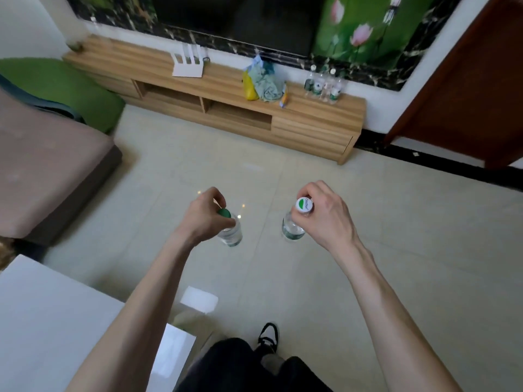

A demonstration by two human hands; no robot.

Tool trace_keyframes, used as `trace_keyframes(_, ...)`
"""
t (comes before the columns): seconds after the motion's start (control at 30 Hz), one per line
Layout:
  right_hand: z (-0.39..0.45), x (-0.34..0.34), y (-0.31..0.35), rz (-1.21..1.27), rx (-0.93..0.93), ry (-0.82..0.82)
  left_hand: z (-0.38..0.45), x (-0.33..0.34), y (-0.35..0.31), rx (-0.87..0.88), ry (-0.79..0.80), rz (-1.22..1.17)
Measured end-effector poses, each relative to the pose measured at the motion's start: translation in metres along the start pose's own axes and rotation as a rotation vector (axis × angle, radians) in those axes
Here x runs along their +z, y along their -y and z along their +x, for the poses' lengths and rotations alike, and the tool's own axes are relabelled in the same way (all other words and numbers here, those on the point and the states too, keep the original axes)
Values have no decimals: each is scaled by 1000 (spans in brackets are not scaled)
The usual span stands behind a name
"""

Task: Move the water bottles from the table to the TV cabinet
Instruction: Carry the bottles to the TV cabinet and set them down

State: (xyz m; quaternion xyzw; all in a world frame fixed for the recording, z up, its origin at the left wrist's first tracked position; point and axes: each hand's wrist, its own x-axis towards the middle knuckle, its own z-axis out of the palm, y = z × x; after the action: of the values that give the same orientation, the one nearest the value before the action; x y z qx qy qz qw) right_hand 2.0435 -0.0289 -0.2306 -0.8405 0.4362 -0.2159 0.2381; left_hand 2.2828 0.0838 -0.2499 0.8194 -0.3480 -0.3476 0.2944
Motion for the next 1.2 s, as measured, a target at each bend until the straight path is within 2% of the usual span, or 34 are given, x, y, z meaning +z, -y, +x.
trace_keyframes(0.27, 69, -44, -72, -14, 143, -88, 93, 45, -94, 120, 118, 119)
trace_keyframes(0.6, 198, -61, -147, -42, 247, -69, 251, 80, -193, 206, 307, 215)
trace_keyframes(0.83, 283, -72, -194, -63, 322, -175, 365, 100, -264, 273, 360, 277)
trace_keyframes(1.2, 412, -92, -276, -38, 385, -282, 517, 154, -364, 280, 433, 291)
